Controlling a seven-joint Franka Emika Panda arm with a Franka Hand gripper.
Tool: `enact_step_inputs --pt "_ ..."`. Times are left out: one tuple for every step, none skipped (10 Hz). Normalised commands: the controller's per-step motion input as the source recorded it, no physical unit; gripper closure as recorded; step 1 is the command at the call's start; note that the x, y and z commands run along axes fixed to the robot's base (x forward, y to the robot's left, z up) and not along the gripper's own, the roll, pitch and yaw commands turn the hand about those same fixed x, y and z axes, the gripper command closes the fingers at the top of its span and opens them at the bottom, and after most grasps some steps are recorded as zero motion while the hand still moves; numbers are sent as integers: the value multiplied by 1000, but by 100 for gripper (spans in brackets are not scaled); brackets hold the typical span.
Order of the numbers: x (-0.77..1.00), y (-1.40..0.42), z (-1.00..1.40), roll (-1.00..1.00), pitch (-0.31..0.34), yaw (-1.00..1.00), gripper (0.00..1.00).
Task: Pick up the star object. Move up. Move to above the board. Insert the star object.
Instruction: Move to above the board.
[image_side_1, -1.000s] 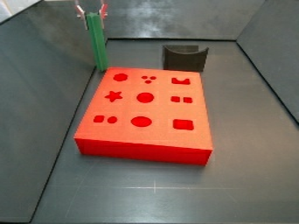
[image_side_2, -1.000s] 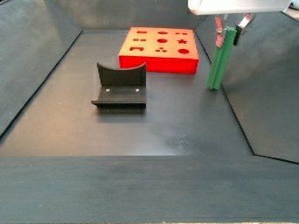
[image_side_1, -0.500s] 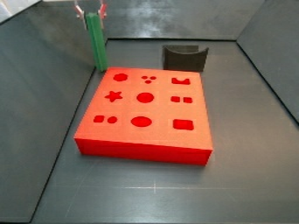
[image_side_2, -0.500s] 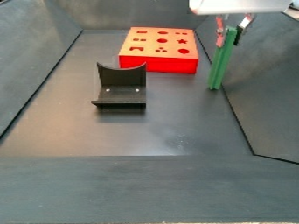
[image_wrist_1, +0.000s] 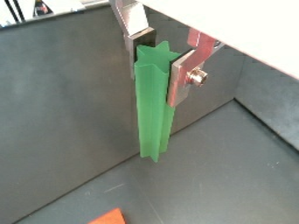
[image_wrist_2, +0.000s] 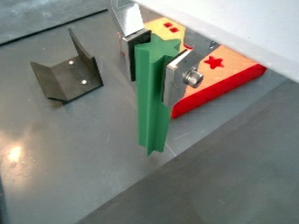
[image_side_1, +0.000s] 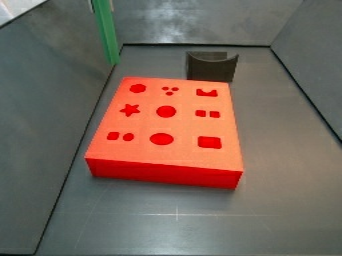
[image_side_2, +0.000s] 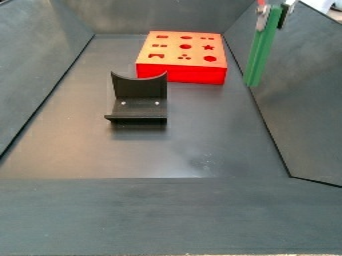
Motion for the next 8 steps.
enact_step_inputs --pt "121 290 1000 1 318 -306 100" --pt "122 286 1000 -6 300 -261 100" --pt "112 257 1000 2 228 -163 100" --pt "93 243 1000 7 150 -96 100" --pt "79 227 1000 -15 109 -70 100" --pt "70 215 1000 -27 93 -62 100" --pt "55 184 1000 -29 75 -50 100" --pt "51 172 1000 -24 74 -46 100"
